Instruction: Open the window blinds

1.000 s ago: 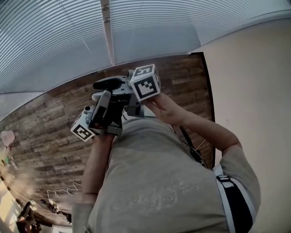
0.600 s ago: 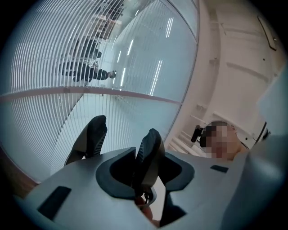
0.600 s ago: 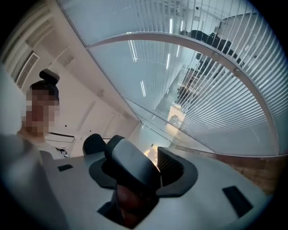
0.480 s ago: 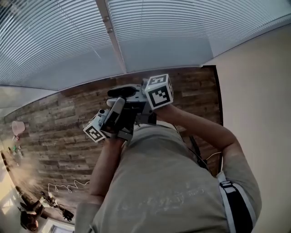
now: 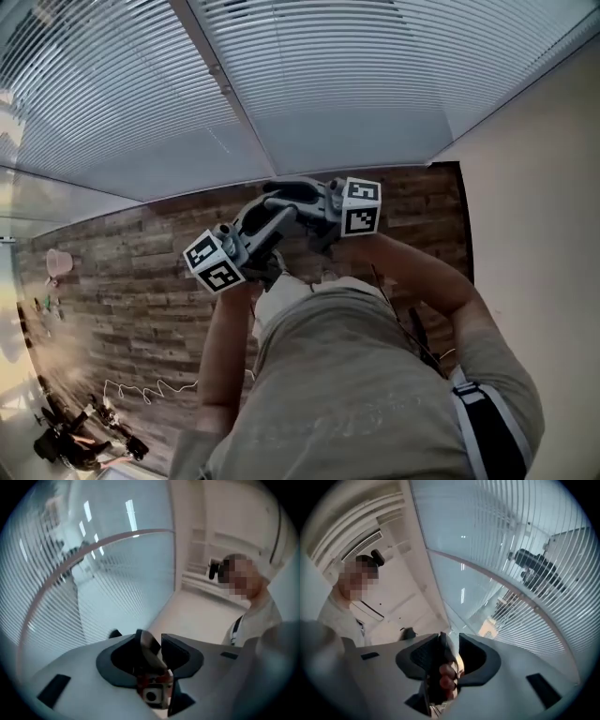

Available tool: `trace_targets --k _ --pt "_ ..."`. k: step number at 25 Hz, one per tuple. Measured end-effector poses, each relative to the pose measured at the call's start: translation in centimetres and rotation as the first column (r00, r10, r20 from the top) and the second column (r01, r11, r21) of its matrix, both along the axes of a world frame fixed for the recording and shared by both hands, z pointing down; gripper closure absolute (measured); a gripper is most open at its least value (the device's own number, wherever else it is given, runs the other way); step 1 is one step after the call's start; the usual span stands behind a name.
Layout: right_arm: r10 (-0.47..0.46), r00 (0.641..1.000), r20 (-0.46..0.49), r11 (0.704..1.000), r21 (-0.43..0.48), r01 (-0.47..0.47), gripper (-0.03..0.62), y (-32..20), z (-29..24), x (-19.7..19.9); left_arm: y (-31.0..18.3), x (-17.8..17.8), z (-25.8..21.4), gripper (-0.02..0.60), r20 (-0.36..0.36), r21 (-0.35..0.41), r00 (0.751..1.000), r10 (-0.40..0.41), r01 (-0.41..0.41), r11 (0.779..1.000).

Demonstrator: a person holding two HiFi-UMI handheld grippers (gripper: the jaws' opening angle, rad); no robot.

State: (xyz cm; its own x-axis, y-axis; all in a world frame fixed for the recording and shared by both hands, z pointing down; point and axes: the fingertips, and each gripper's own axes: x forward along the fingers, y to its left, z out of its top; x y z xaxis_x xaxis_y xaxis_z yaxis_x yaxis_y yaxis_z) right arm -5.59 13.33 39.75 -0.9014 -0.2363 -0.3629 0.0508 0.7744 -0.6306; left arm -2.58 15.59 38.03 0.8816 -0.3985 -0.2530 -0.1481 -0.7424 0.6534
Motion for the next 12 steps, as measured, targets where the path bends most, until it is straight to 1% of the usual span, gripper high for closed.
trace_targets --k 1,2,3,4,6,7,8,9,10,12 --pt "0.056 0.998 -0.025 0.998 -0.005 -0.056 0.453 -0.2 0.0 1.8 0.0 -0.7 -0.3 0.433 0.056 0.050 0.994 -0.090 0.087 0.995" --pt "0.110 0.992 -0.063 0.994 0.000 -0.110 0.458 -0.3 0.1 3.6 0.3 -1.8 -0.8 0.431 0.080 0.078 0.982 -0.169 0.163 0.984" --pt "0.160 0.980 -0.121 0.987 0.026 -0.158 0.459 -0.2 0.5 5.2 0.6 -2.9 -1.0 0.433 0.091 0.087 0.968 -0.235 0.227 0.970" --pt "0.209 0.958 -0.194 0.977 0.079 -0.197 0.459 -0.2 1.1 6.6 1.0 -3.9 -0.9 0.433 0.110 0.091 0.950 -0.291 0.282 0.955" --pt "0.304 0.893 -0.334 0.946 0.216 -0.241 0.461 0.0 2.6 9.1 2.0 -5.2 0.5 0.433 0.180 0.109 0.906 -0.384 0.370 0.923" --pt "0.343 0.859 -0.379 0.929 0.273 -0.251 0.461 0.4 3.2 10.2 3.0 -5.6 1.2 0.433 0.216 0.124 0.882 -0.419 0.401 0.908" --pt "0.374 0.833 -0.407 0.915 0.311 -0.258 0.461 1.4 3.4 10.9 4.3 -6.0 1.8 0.431 0.248 0.142 0.860 -0.445 0.423 0.895" --pt "0.394 0.815 -0.424 0.906 0.331 -0.265 0.461 2.7 3.4 11.5 6.0 -6.3 2.2 0.433 0.274 0.161 0.842 -0.464 0.436 0.886" --pt "0.402 0.805 -0.436 0.903 0.338 -0.267 0.462 4.4 3.3 11.8 7.6 -6.6 2.4 0.433 0.296 0.179 0.829 -0.475 0.440 0.880" --pt "0.392 0.800 -0.454 0.909 0.323 -0.262 0.465 7.0 3.2 12.0 9.7 -6.5 2.5 0.431 0.333 0.209 0.813 -0.478 0.431 0.878"
